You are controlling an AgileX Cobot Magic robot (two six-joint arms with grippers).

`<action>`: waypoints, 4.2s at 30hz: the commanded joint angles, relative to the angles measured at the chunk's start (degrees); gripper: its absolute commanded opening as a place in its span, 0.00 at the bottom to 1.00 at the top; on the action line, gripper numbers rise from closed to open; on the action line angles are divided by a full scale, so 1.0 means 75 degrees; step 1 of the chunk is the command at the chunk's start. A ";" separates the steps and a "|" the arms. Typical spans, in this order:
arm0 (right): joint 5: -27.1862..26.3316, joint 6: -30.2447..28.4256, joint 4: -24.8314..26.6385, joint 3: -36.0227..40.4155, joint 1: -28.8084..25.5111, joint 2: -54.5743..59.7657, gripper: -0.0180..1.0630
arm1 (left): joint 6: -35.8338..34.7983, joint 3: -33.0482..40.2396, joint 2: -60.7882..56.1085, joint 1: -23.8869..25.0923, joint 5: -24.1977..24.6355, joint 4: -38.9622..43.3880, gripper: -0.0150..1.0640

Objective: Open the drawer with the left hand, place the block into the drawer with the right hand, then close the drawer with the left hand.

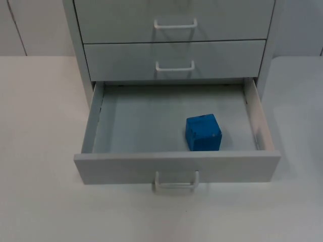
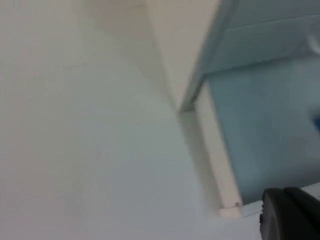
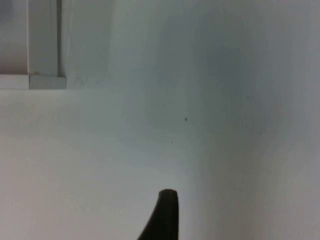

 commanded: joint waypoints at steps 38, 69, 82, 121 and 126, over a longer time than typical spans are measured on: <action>-0.0035 -0.0017 -0.0231 -0.0019 -0.0037 -0.0051 0.72 | -0.6439 0.1051 0.4382 -0.7022 -0.2550 1.0767 0.01; -0.0239 -0.0017 -0.0231 -0.0019 -0.0037 -0.0051 0.72 | -1.2849 0.1034 0.6777 -0.7380 -0.1027 1.6768 0.01; -0.0280 0.0007 -0.0231 -0.0019 -0.0037 -0.0051 0.72 | -1.2849 0.0282 0.7380 -0.7077 -0.0339 1.6768 0.01; -0.0309 0.0206 -0.0217 -0.0019 -0.0037 -0.0051 0.72 | -1.2633 -0.1879 0.8303 -0.5154 -0.1117 1.6768 0.01; -0.0333 0.0206 -0.0217 -0.0019 -0.0037 -0.0051 0.72 | -1.2613 -0.2420 0.8634 -0.4978 -0.1129 1.6768 0.01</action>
